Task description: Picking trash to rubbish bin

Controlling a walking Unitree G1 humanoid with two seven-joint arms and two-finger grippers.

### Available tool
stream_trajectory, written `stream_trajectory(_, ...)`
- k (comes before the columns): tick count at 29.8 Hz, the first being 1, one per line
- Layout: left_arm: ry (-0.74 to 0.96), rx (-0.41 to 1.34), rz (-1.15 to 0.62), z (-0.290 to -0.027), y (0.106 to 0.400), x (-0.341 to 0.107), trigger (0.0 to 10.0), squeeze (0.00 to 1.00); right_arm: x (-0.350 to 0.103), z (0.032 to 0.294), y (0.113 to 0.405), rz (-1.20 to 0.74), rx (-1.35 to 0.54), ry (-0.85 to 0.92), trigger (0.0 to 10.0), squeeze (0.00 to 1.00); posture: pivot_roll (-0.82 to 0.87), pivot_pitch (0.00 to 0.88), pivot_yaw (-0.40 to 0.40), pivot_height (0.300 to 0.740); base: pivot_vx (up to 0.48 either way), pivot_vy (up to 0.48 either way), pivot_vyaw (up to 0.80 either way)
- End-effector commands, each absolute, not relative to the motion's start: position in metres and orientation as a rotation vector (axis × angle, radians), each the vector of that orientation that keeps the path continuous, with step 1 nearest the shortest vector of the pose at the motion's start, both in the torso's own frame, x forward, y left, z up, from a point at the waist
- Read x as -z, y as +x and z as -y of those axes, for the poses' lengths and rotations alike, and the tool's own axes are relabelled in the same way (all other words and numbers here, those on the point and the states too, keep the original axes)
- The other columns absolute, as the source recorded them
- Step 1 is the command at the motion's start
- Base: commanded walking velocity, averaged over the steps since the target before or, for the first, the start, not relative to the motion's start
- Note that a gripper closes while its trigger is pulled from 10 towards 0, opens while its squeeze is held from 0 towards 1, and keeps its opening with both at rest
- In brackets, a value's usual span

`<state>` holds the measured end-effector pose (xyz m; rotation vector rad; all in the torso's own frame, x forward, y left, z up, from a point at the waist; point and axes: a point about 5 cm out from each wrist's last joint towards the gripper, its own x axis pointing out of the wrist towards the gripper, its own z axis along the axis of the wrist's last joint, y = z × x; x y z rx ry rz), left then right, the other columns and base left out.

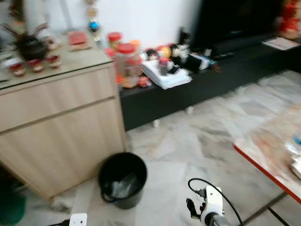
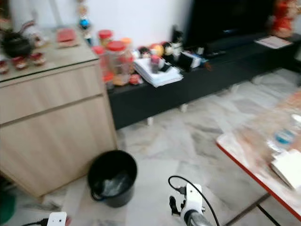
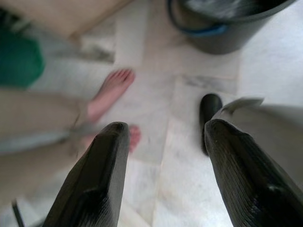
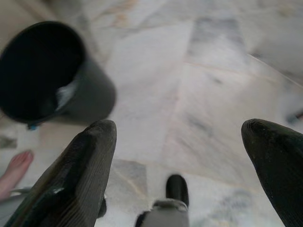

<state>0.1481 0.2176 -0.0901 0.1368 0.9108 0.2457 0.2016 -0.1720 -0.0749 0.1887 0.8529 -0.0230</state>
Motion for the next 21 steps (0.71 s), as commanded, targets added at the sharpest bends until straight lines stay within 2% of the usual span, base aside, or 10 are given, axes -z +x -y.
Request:
stream_trajectory(1, 0.138, -0.252, -0.899, -0.2200, 0.1499, 0.0886, 10.0, 0.00, 0.0753, 0.1692, 0.2013, -0.856, 0.023, 0.191, 10.0, 0.00, 0.06, 0.067, -0.012, 0.740, 0.000, 0.000, -0.80)
stream_trajectory(21, 0.139, -0.256, -0.893, -0.2209, 0.1478, 0.0888, 10.0, 0.00, 0.0773, 0.1713, 0.1976, -0.868, 0.037, 0.172, 10.0, 0.00, 0.06, 0.066, -0.008, 0.740, 0.000, 0.000, -0.80)
